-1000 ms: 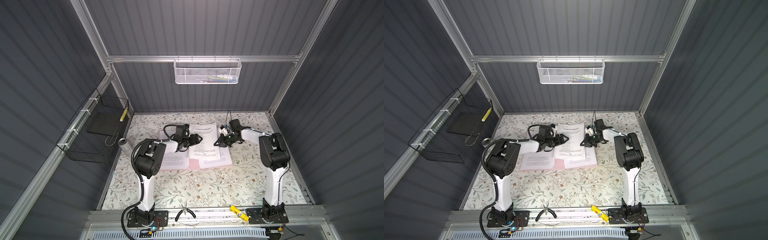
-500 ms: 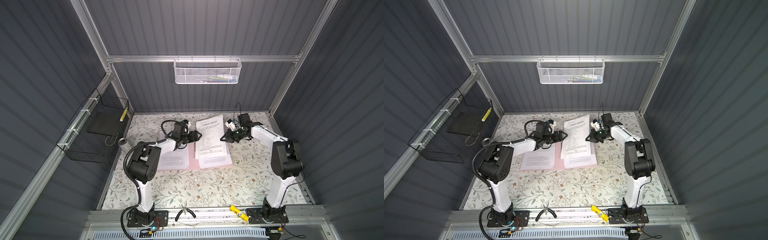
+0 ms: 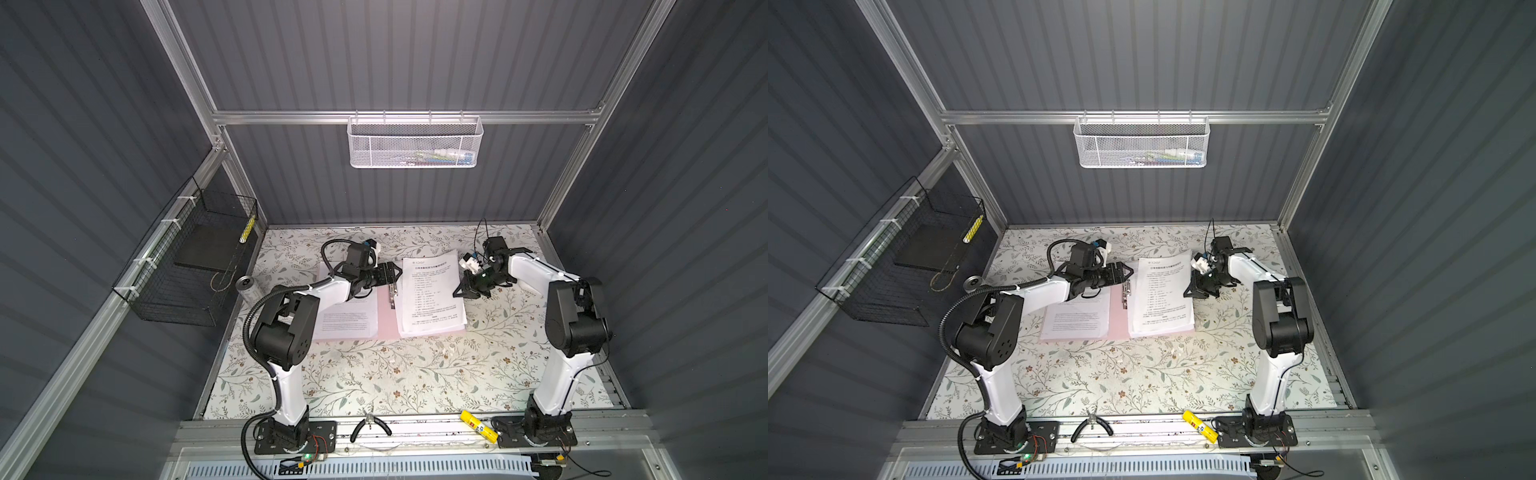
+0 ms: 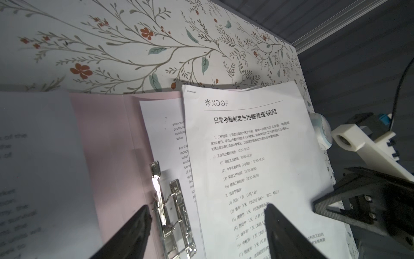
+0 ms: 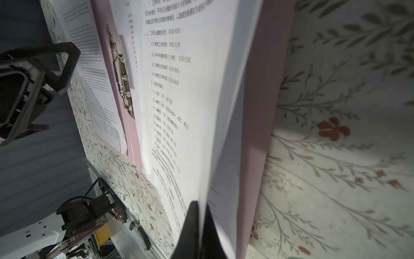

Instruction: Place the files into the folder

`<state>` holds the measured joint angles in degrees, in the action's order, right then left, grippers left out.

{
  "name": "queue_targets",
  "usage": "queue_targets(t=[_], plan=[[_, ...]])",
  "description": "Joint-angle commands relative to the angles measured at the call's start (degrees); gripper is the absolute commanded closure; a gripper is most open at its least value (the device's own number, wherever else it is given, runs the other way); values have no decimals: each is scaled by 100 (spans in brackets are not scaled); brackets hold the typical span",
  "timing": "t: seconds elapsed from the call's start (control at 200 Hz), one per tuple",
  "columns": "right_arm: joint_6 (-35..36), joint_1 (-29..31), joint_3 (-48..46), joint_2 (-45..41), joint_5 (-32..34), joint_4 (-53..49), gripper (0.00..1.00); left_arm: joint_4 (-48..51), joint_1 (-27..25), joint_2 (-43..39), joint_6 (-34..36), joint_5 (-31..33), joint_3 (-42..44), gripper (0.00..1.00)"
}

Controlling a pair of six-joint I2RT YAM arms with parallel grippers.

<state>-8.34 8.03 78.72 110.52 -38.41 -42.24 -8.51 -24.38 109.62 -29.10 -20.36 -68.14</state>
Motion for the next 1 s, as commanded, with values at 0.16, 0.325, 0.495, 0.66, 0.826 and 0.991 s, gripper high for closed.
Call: queue_targets(t=[0.16,0.325,0.495,0.66,0.826,0.991], plan=[[131,152,399,391,-100,-228,100,199,36,-173,168,14,13,19],[-30,251,363,412,-163,-11,100,192,30,-164,168,36,37,19],[93,290,494,568,-148,-123,100,166,30,-102,158,52,43,19],[71,295,570,659,-131,-131,100,109,30,-19,134,41,20,19],[82,295,638,698,-55,-198,100,106,30,27,115,11,-23,20],[-83,304,610,620,-43,-167,82,122,36,24,132,24,-42,20]])
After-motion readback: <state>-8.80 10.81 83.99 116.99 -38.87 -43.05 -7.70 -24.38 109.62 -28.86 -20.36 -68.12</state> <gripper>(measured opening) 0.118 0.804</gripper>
